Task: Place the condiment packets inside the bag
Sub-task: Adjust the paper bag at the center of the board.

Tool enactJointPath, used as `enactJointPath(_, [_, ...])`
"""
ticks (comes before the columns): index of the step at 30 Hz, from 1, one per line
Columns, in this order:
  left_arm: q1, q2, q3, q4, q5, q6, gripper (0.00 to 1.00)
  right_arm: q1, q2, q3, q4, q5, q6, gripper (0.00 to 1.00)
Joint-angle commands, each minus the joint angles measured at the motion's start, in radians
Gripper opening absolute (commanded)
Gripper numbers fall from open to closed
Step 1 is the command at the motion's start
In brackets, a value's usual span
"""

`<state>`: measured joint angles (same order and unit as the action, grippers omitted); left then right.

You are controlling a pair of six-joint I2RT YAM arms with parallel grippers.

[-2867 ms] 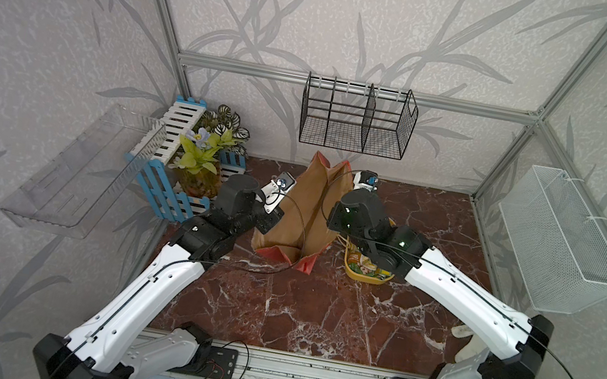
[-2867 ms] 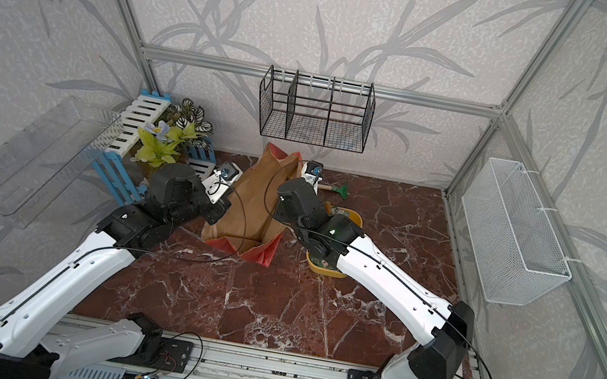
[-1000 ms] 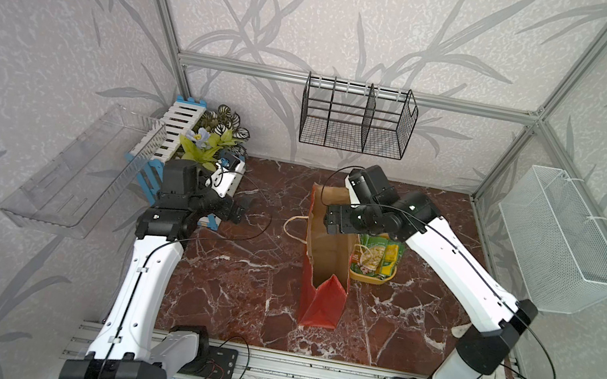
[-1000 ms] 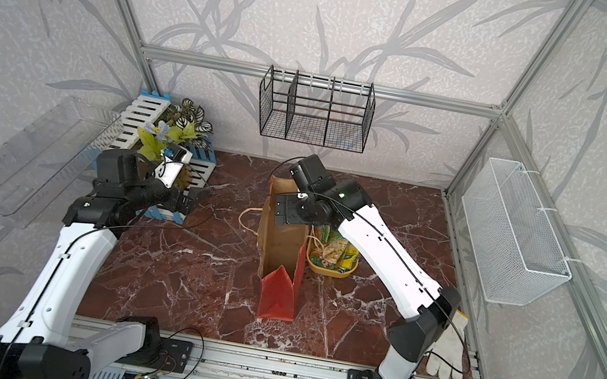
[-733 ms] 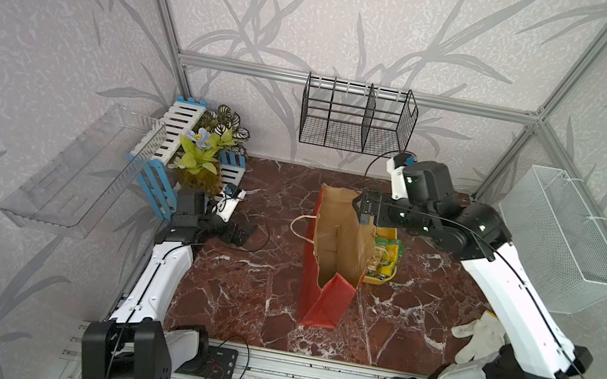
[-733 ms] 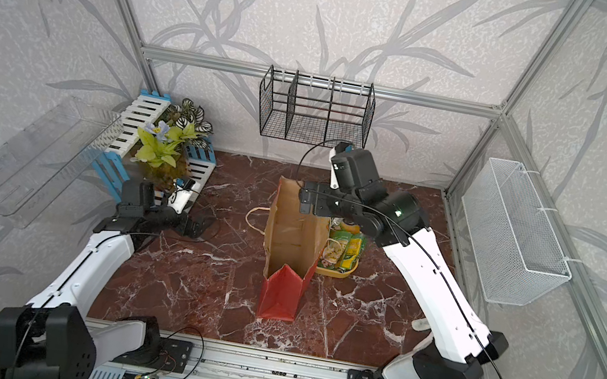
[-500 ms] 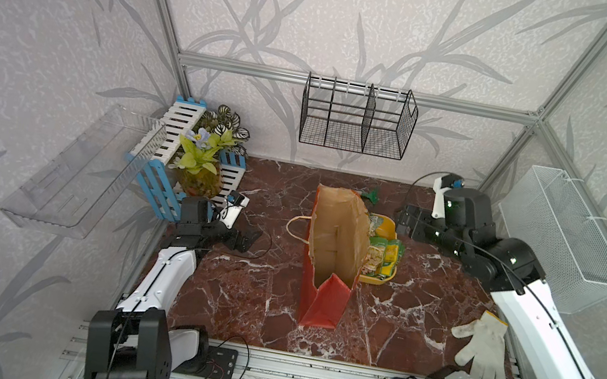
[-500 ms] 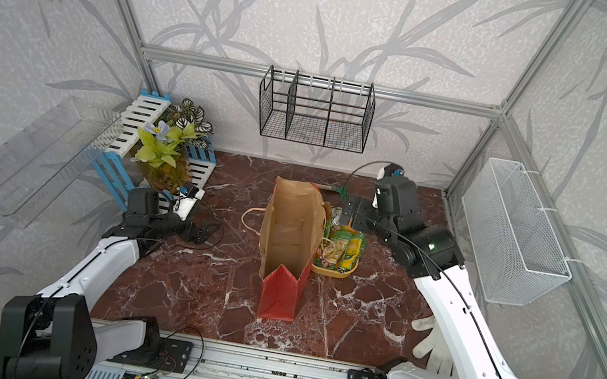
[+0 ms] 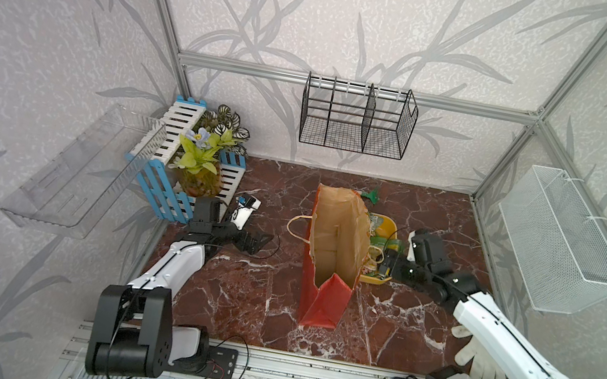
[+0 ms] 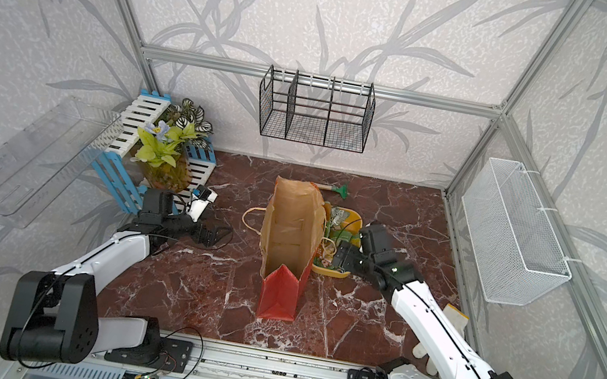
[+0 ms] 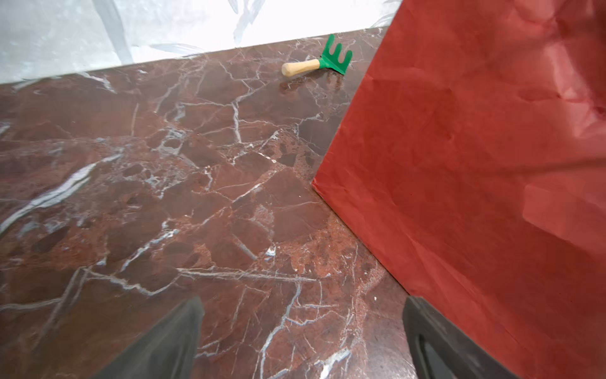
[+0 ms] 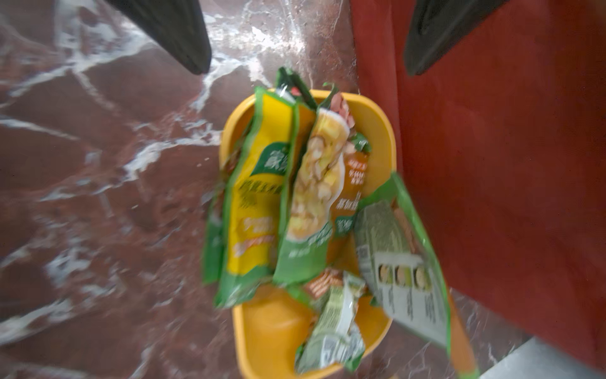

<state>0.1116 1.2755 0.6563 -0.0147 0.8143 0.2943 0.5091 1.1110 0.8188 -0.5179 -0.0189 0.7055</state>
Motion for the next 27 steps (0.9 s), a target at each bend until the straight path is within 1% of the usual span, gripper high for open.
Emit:
enactJointPath(1, [-0.001, 0.035, 0.067, -0.037, 0.006, 0.002, 1.00, 0.173, -0.137, -0.101, 0.141, 0.050, 0.162, 0.95])
enactJointPath(2, [-0.001, 0.046, 0.082, -0.056, 0.015, 0.018, 1.00, 0.230, -0.191, -0.161, 0.179, 0.097, 0.210, 0.95])
enactJointPath(3, [-0.002, 0.050, 0.085, -0.055, 0.016, 0.021, 1.00, 0.256, -0.223, -0.208, 0.217, 0.107, 0.240, 0.95])
enactJointPath(6, [-0.005, 0.056, 0.097, -0.040, 0.004, 0.019, 1.00, 0.282, -0.260, -0.307, 0.318, 0.091, 0.322, 0.95])
enactJointPath(9, [-0.010, 0.059, 0.124, -0.036, -0.003, -0.003, 1.00, 0.315, -0.189, -0.360, 0.442, 0.094, 0.370, 0.95])
enactJointPath(11, [-0.010, 0.060, 0.139, -0.022, 0.012, -0.027, 1.00, 0.317, -0.106, -0.378, 0.541, 0.045, 0.428, 0.95])
enactJointPath(13, [-0.017, 0.068, 0.140, 0.025, 0.017, -0.059, 1.00, 0.320, -0.031, -0.370, 0.610, -0.005, 0.445, 0.93])
enactJointPath(14, [-0.027, 0.079, 0.150, 0.030, 0.011, -0.062, 1.00, 0.326, 0.008, -0.353, 0.626, -0.019, 0.448, 0.92])
enactJointPath(18, [-0.065, 0.138, 0.221, -0.017, -0.013, -0.048, 1.00, 0.354, 0.091, -0.316, 0.674, -0.006, 0.447, 0.92])
enactJointPath(21, [-0.065, 0.165, 0.253, -0.018, -0.003, -0.070, 1.00, 0.354, 0.123, -0.310, 0.722, -0.006, 0.465, 0.92])
enactJointPath(24, [-0.068, 0.171, 0.261, 0.001, -0.008, -0.082, 1.00, 0.354, 0.125, -0.292, 0.717, -0.003, 0.478, 0.91])
enactJointPath(26, [-0.067, 0.174, 0.262, 0.004, -0.012, -0.083, 1.00, 0.352, 0.088, -0.277, 0.659, 0.014, 0.472, 0.90])
enactJointPath(27, [-0.066, 0.173, 0.264, 0.000, -0.018, -0.081, 1.00, 0.352, 0.044, -0.256, 0.563, 0.047, 0.465, 0.90])
